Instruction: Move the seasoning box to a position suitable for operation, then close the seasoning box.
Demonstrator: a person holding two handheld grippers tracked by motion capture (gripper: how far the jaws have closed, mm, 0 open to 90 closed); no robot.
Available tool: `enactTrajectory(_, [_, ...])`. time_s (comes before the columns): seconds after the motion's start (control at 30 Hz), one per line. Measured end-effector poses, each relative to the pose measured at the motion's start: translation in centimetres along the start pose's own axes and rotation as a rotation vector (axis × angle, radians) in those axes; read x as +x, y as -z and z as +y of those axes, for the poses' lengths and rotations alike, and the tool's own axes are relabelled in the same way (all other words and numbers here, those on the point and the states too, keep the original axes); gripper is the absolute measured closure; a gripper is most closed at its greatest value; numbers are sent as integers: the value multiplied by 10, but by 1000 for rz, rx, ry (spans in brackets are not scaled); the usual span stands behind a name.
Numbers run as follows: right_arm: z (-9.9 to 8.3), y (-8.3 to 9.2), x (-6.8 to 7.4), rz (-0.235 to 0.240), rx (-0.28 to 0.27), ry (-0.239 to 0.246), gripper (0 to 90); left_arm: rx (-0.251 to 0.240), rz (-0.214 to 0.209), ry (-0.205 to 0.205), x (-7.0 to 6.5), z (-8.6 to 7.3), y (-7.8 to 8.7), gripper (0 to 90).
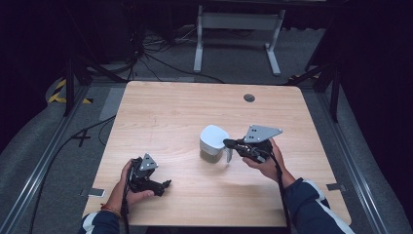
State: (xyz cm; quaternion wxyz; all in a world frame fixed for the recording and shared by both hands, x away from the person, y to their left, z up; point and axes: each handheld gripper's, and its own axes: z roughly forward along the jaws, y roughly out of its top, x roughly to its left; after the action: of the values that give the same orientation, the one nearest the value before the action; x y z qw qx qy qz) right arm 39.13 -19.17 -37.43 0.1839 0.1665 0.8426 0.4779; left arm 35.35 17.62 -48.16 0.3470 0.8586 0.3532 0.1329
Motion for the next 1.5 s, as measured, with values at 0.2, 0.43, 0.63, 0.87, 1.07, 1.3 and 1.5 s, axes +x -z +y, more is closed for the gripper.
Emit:
enactTrajectory(0.2, [-2, -1, -1, 2, 5, -1, 900, 0, 0, 0, 0, 0, 0, 4])
enactTrajectory(0.43, [-2, 3, -3, -7, 3, -1, 900, 1, -4, -3, 0, 0, 0, 3])
enactTrajectory(0.63, [-2, 7, -3, -15, 10, 3, 900, 1, -4, -3, 0, 0, 0, 3])
enactTrajectory(0.87, [-2, 15, -3, -26, 12, 10, 900, 2, -7, -5, 1, 0, 0, 3])
enactTrajectory(1.07, [-7, 25, -5, -46, 19, 10, 900, 1, -11, -7, 1, 0, 0, 3])
enactTrajectory(1.3, [-15, 40, -4, -66, 50, 12, 900, 0, -11, -11, 1, 1, -1, 2])
enactTrajectory(1.5, [-20, 51, -3, -85, 70, 19, 900, -2, -14, -18, 2, 1, -1, 0])
